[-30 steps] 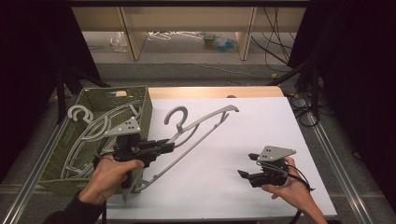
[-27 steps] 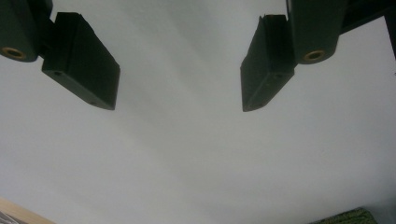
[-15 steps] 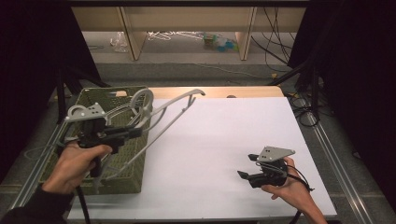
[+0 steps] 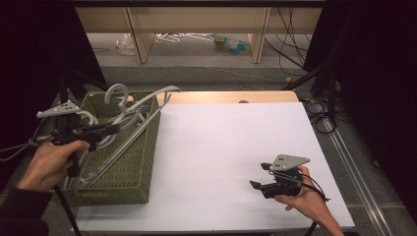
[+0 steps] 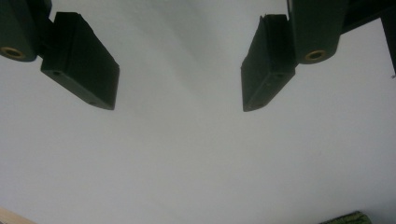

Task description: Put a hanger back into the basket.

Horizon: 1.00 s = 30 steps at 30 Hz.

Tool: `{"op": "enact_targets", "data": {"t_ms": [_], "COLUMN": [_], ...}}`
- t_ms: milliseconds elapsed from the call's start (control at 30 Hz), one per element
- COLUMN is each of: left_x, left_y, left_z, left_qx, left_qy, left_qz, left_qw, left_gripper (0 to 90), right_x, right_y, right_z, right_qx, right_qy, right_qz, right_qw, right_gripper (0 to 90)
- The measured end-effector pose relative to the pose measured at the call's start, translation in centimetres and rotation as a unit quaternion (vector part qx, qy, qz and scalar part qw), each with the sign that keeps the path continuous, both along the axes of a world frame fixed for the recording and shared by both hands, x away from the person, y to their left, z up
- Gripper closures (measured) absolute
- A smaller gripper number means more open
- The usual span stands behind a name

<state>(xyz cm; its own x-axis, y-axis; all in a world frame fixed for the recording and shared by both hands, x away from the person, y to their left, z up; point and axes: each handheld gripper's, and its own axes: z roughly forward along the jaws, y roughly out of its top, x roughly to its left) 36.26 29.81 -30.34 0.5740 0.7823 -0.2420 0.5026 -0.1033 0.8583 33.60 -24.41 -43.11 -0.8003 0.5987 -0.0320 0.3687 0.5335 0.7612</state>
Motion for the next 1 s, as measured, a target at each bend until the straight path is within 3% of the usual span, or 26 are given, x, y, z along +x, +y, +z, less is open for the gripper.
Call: {"op": "enact_targets", "data": {"t_ms": [133,200,400,533,600,733,767,867,1000], "left_x": [-0.1,-0.1,0.6,0.9,1.0,1.2,1.2,1.6,2.3], "left_y": [1.3,2.3,4.7,5.3,5.6,6.2,6.4,6.4,6.3], "left_z": [0.0,0.0,-0.4,-0.8,-1.0,-1.5,-1.7,-2.2,-2.7], "left_qx": [-0.002,-0.013,-0.009,-0.004,0.015,0.011,0.019,0.032,0.034], "left_qy": [-0.003,-0.003,0.009,0.010,0.012,0.016,0.022,0.025,0.037], "left_qz": [0.013,0.026,0.045,0.045,0.056,0.061,0.063,0.059,0.052], "left_qw": [0.9999,0.9996,0.9989,0.9989,0.9983,0.9979,0.9976,0.9974,0.9974], "left_gripper": [78.7,78.8,78.7,78.8,78.8,78.7,78.8,78.7,78.7], "right_x": [0.0,0.0,0.1,0.0,0.0,0.0,0.0,0.1,0.1], "right_y": [0.1,0.2,0.2,0.3,0.2,0.1,0.1,0.2,0.2], "right_z": [-0.1,-0.1,-0.2,-0.2,-0.1,-0.2,-0.2,-0.2,-0.2], "right_qx": [-0.002,-0.002,-0.002,-0.004,-0.004,-0.003,-0.003,-0.004,-0.004], "right_qy": [0.003,-0.001,0.002,0.007,0.006,0.004,0.004,0.003,0.002], "right_qz": [-0.002,0.000,0.001,0.001,0.000,0.000,0.001,0.002,0.002], "right_qw": [1.0000,1.0000,1.0000,1.0000,1.0000,1.0000,1.0000,1.0000,1.0000], "right_gripper": [28.7,28.7,28.7,28.7,28.7,28.7,28.7,28.7,28.6]}}
